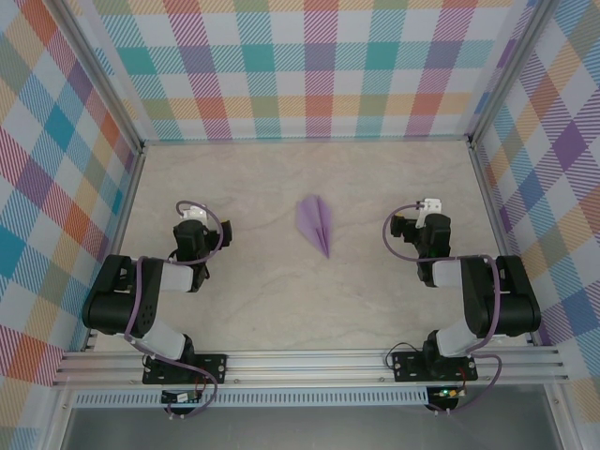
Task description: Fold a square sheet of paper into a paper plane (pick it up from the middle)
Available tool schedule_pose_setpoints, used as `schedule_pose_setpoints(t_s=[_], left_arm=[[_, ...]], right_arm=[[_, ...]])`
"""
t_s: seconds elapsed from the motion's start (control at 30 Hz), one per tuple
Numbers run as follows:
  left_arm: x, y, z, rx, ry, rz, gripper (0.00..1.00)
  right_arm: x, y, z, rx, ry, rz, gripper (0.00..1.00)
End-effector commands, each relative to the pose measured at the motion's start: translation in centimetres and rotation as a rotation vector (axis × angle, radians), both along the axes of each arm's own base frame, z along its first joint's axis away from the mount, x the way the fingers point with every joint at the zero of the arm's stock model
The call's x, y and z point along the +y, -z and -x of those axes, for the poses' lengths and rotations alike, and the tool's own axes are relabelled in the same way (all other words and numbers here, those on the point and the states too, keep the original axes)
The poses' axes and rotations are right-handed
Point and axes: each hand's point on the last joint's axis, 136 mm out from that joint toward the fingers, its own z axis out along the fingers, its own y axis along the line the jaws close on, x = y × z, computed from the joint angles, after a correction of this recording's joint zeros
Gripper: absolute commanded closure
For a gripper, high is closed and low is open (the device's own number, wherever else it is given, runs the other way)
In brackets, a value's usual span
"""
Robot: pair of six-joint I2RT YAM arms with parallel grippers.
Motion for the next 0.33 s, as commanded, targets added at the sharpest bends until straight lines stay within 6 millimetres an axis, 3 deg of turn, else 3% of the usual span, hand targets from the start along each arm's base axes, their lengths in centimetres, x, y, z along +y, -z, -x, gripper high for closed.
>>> schedule_pose_setpoints(t_s=[0.0,0.07,0.23,0.3], left_arm=[[0.4,-0.9,-0.8,-0.032,-0.014,0.011,0.0],[-0.7,-0.7,-0.9,-0.015,0.051,0.018,0.0],[-0.6,-0.7,-0.9,-0.017,0.058,0.026,0.0],[-0.6,-0.7,-0.9,-0.017,0.057,0.027,0.0]], right_arm=[[0.2,-0.8,-0.3,-0.041,-0.007,-0.024,0.0],[0.2,-0.8,-0.3,-0.041,-0.006,-0.026,0.0],[0.2,-0.9,-0.3,-0.044,-0.006,-0.024,0.0],[1.3,-1.0,-0.1,-0.056,-0.077,-0.024,0.0]])
